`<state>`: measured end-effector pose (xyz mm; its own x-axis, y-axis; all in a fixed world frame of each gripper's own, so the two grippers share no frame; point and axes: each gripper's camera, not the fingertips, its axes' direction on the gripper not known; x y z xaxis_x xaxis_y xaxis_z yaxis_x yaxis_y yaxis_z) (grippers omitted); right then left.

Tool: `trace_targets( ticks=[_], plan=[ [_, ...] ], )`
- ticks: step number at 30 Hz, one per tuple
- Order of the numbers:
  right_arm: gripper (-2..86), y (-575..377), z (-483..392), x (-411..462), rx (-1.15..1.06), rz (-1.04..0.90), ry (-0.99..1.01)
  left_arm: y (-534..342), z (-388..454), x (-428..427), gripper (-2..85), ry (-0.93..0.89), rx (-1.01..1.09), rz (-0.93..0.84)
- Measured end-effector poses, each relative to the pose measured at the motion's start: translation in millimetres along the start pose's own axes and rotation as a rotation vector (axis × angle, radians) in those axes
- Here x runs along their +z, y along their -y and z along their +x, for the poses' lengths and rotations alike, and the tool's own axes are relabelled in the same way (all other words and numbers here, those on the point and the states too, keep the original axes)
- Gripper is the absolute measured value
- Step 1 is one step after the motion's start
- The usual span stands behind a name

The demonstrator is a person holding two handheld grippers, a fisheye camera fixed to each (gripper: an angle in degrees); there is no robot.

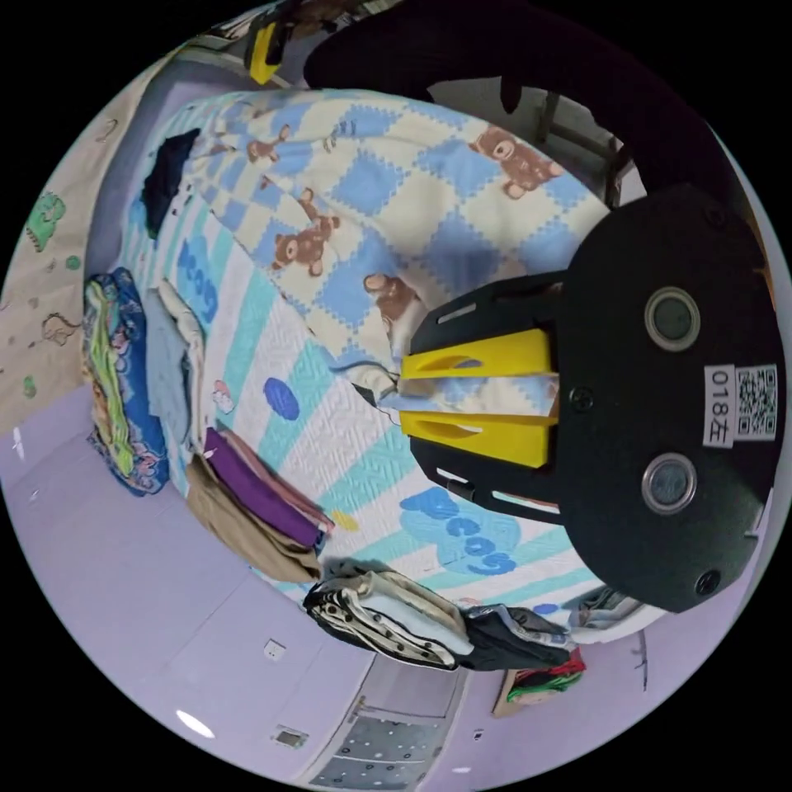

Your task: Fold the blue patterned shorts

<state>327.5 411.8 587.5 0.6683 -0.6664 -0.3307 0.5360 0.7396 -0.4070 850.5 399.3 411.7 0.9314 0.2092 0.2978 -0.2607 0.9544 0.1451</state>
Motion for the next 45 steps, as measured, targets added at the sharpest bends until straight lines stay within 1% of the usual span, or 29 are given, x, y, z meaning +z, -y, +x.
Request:
trace_targets(
  ticks=[3,5,7,10,14,18,20,23,25,27,30,32,34,36,40,45],
  plan=[
    [0.0,-17,23,-5,0.056,-0.012,-0.011,18,11,33,8.8,-0.042,-0.008,-0.075],
    [-0.1,-25,37,-6,0.094,-0.019,-0.008,23,13,44,7.7,-0.047,-0.042,-0.084],
    [-0.2,-28,43,-4,0.108,-0.025,-0.001,28,10,56,3.7,-0.018,-0.112,-0.091],
    [-0.3,-29,47,-6,0.1,-0.027,-0.02,33,14,69,0.8,0.007,-0.107,-0.107],
    [-0.2,-31,58,-19,0.106,-0.003,-0.058,32,14,61,-0.5,0.031,-0.105,-0.069],
    [-0.1,-35,76,-33,0.148,0.03,-0.104,25,-17,38,-0.7,0.03,-0.195,0.006],
    [0.1,-36,91,-36,0.188,0.045,-0.147,21,-34,51,-0.7,0.03,-0.238,-0.001],
    [0.6,-34,109,-39,0.242,0.072,-0.201,13,-65,102,-0.7,-0.001,-0.347,-0.046],
    [1.2,-30,119,-39,0.254,0.067,-0.226,2,-85,148,-0.7,-0.085,-0.439,-0.09],
    [1.8,-25,127,-39,0.25,0.053,-0.251,-6,-90,173,-0.8,-0.122,-0.486,-0.111],
    [2.9,-15,141,-43,0.231,0.049,-0.302,-26,-97,179,-0.8,-0.151,-0.566,-0.08],
    [3.8,-4,151,-47,0.204,0.068,-0.32,-40,-97,169,-0.8,-0.143,-0.58,-0.036],
    [4.6,6,159,-46,0.177,0.069,-0.348,-66,-97,143,-0.8,-0.124,-0.599,0.087],
    [5.5,18,170,-38,0.149,0.04,-0.372,-89,-99,137,-0.8,-0.127,-0.642,0.156],
    [8.0,45,207,-14,0.14,-0.038,-0.348,-115,-102,174,-0.8,-0.176,-0.703,0.115],
    [8.6,63,236,6,0.11,-0.107,-0.305,-131,-107,188,-0.8,-0.188,-0.713,0.105]
  ],
)
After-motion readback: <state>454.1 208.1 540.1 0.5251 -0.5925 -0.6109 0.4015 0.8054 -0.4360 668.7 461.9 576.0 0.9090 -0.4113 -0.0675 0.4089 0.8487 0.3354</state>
